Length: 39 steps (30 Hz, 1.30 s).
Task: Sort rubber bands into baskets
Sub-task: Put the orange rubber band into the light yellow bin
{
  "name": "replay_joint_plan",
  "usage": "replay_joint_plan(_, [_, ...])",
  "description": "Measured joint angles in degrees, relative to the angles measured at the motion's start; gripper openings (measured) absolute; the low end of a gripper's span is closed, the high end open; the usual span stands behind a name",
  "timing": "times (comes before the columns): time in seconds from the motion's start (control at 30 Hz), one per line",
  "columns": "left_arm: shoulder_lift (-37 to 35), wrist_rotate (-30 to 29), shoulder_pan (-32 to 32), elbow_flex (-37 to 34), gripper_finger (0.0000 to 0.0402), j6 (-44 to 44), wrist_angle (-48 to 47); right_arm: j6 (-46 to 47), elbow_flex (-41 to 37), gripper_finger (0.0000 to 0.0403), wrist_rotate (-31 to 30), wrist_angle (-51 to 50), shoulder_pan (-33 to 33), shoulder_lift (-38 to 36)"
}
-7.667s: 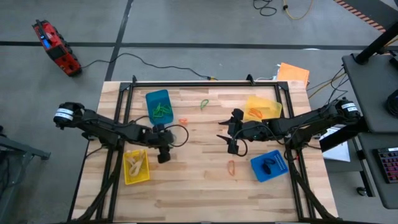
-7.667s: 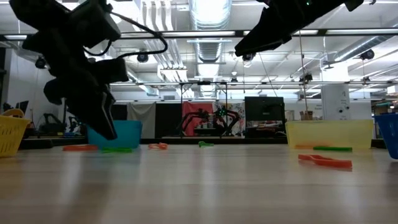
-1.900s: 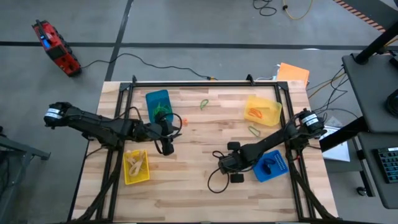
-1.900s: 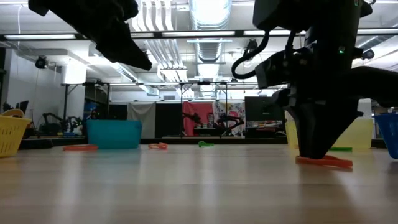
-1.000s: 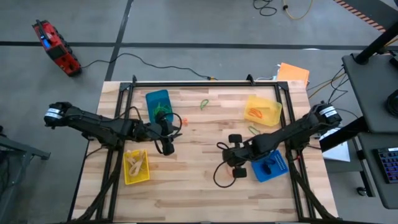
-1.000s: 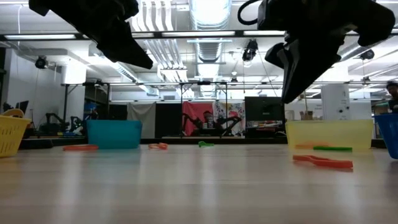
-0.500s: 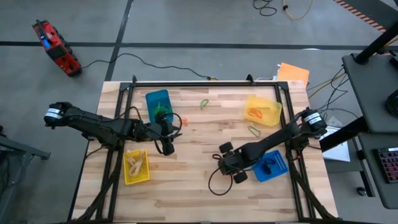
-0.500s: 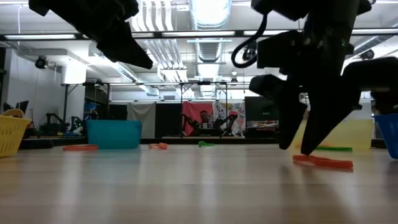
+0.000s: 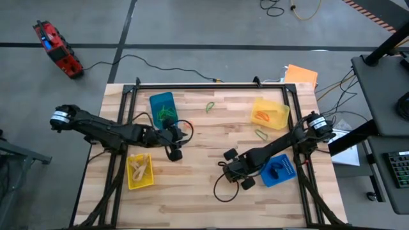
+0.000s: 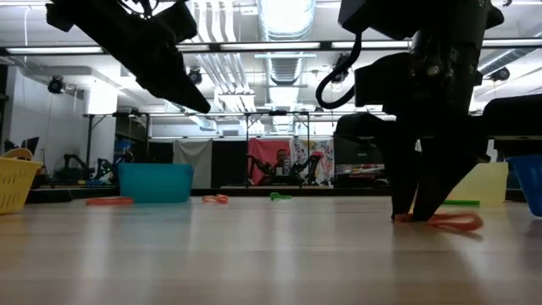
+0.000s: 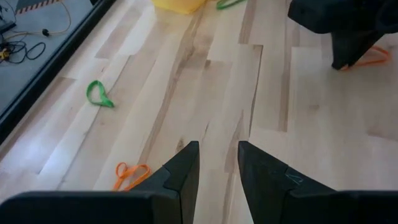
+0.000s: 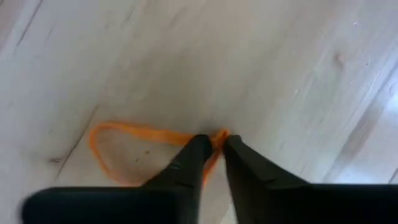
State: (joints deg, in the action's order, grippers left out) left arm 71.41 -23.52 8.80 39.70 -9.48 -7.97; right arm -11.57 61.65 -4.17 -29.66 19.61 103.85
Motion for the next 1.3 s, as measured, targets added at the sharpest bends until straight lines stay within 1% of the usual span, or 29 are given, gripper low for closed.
replay_joint_plan(0.07, [0.88, 0.00, 0.00, 0.00, 0.0096, 0.00, 0.59, 0.04, -0.04, 0.0024, 0.91, 0.23, -0.43, 0.04])
replay_joint_plan(0.1, [1.23, -0.01, 0.00, 0.00, 0.0096, 0.01, 0.72, 0.59, -0.03, 0.0018, 1.24, 0.36, -0.69, 0.04])
replay_joint_plan(0.33, [2.84, -0.01, 0.00, 0.00, 0.0096, 0.00, 1.89, 3.92, -0.24, 0.0009, 1.23, 0.24, -1.13, -2.70])
replay_joint_plan(0.57, [2.90, -0.01, 0.00, 0.00, 0.0096, 0.00, 2.09, 5.09, -0.31, 0.0009, -1.48, -0.63, -1.24, -9.86])
replay_joint_plan(0.63, [2.81, -0.01, 0.00, 0.00, 0.0096, 0.01, 2.40, 5.10, -0.31, 0.0009, -4.87, -2.08, -1.23, -12.07])
replay_joint_plan(0.8, [2.81, -0.03, 0.00, 0.00, 0.0096, 0.44, 2.47, 5.26, -0.22, 0.0009, -17.77, -6.55, -3.64, -18.37])
replay_joint_plan(0.9, [2.81, -0.05, 0.00, 0.31, 0.0096, 1.50, 2.34, 6.90, -0.22, 0.0009, -25.48, -8.24, -7.19, -21.24])
replay_joint_plan(0.97, [2.79, -0.08, 0.00, 1.13, 0.0096, 1.93, 2.43, 10.58, -0.14, 0.0009, -29.60, -9.65, -11.09, -22.81])
replay_joint_plan(1.0, [2.74, -0.10, 0.00, 1.63, 0.0096, 1.95, 2.45, 13.85, -0.13, 0.0009, -30.51, -11.30, -13.56, -23.22])
replay_joint_plan(1.07, [2.74, -0.12, 0.00, 2.59, 0.0096, 2.34, 2.41, 23.38, -0.15, 0.0009, -31.74, -15.06, -19.30, -23.83])
replay_joint_plan(1.13, [2.74, -0.12, 0.00, 3.59, 0.0096, 3.12, 2.43, 30.69, -0.15, 0.0009, -32.02, -21.03, -25.38, -24.04])
replay_joint_plan(1.23, [2.74, -0.12, 0.00, 4.62, 0.0096, 3.89, 2.18, 35.99, -0.22, 0.0009, -32.68, -29.98, -33.56, -23.94])
replay_joint_plan(1.3, [2.74, -0.12, 0.00, 5.06, 0.0096, 4.05, 2.14, 37.90, -0.33, 0.0009, -32.73, -32.78, -37.50, -23.75])
